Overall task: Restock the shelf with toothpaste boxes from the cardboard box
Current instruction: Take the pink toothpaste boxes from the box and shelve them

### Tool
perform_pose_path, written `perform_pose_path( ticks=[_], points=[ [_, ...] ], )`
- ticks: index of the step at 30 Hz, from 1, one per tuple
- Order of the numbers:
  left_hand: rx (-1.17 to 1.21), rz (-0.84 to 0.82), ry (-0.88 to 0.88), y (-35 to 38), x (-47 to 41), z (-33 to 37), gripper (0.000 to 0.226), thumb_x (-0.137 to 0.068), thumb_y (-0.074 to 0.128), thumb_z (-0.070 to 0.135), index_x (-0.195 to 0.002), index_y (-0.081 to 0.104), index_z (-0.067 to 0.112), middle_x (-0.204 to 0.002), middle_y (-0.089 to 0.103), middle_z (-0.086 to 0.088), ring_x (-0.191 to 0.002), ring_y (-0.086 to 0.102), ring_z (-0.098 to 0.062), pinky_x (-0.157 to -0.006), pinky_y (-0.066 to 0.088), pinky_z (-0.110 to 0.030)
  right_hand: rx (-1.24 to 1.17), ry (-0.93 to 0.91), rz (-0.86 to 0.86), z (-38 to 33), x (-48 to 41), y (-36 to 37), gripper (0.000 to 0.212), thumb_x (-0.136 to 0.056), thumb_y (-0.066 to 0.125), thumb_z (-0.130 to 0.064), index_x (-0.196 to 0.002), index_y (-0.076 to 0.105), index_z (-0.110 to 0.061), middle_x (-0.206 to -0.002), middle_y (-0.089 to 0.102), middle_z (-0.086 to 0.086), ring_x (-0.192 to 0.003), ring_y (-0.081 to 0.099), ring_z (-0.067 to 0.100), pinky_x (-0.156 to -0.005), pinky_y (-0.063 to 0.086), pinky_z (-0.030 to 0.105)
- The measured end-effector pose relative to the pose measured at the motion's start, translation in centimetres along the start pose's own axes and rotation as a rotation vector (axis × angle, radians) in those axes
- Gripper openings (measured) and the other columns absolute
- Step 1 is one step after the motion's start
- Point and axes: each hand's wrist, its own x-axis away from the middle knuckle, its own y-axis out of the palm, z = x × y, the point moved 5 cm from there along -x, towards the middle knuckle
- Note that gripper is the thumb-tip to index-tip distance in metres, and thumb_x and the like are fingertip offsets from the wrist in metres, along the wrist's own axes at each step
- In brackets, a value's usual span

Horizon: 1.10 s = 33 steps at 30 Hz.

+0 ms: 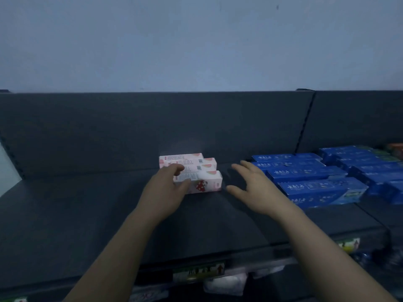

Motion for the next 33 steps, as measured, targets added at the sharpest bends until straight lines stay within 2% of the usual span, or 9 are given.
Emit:
perform_pose_path(
  ticks=[3,9,12,16,21,26,33],
  points=[
    [0.006,-0.043,0.108,2.0,0.4,3.1,0.042,-0.092,0.057,0.036,-0.132,0.051,0.025,-0.130,0.054,0.007,-0.118,0.050,-0.012,-0.096,0.042,-0.030,0.003,0.043,0.049,1.8,2.9,-1.3,0.069,-0.093,0.056,-0.041,-0.152,0.025,-0.021,-0.161,0.014,0.001,-0.148,0.007,0.015,-0.118,0.009,0.027],
    [0.060,-0.140,0.311,7.4,2.1,10.9,0.046,-0.084,0.055,0.043,-0.124,0.057,0.019,-0.117,0.061,-0.003,-0.109,0.057,-0.022,-0.096,0.045,-0.039,0.054,0.167,0.136,7.3,10.2,-4.9,0.068,-0.094,0.054,-0.043,-0.152,0.023,-0.025,-0.161,0.013,-0.002,-0.148,0.005,0.013,-0.118,0.007,0.027],
    [0.096,-0.194,0.413,11.0,3.9,15.7,0.049,-0.080,0.051,0.044,-0.121,0.060,0.018,-0.111,0.062,-0.001,-0.104,0.058,-0.022,-0.094,0.044,-0.036,0.082,0.259,0.174,10.9,14.8,-7.0,0.068,-0.095,0.053,-0.045,-0.152,0.022,-0.026,-0.161,0.012,-0.004,-0.148,0.004,0.012,-0.118,0.007,0.027],
    [0.104,-0.352,0.543,17.1,7.0,23.3,0.045,-0.090,0.055,0.044,-0.128,0.053,0.021,-0.123,0.058,-0.001,-0.116,0.054,-0.021,-0.099,0.042,-0.039,0.092,0.435,0.210,16.9,22.5,-9.7,0.069,-0.095,0.050,-0.048,-0.153,0.019,-0.029,-0.161,0.010,-0.007,-0.148,0.003,0.011,-0.118,0.008,0.028],
    [0.138,-0.531,0.696,25.5,14.2,33.1,0.044,-0.096,0.050,0.041,-0.136,0.045,0.026,-0.134,0.049,0.006,-0.122,0.048,-0.014,-0.101,0.042,-0.034,0.097,0.663,0.252,24.8,34.4,-12.9,0.068,-0.094,0.054,-0.043,-0.152,0.023,-0.026,-0.160,0.016,0.000,-0.148,0.009,0.015,-0.118,0.009,0.028],
    [0.179,-0.680,0.784,34.2,22.8,42.1,0.040,-0.093,0.054,0.041,-0.130,0.050,0.027,-0.127,0.054,0.007,-0.117,0.052,-0.014,-0.097,0.044,-0.033,0.090,0.894,0.262,32.5,47.3,-14.9,0.065,-0.094,0.053,-0.043,-0.151,0.026,-0.025,-0.160,0.019,0.000,-0.147,0.013,0.017,-0.117,0.012,0.027],
    [0.146,-0.953,0.889,45.0,35.0,50.5,0.045,-0.094,0.054,0.040,-0.136,0.047,0.024,-0.132,0.052,0.005,-0.118,0.052,-0.013,-0.096,0.045,-0.031,0.018,1.201,0.336,39.5,63.4,-15.3,0.060,-0.092,0.057,-0.035,-0.147,0.038,-0.021,-0.154,0.033,0.003,-0.142,0.026,0.019,-0.111,0.019,0.024]
  ],
)
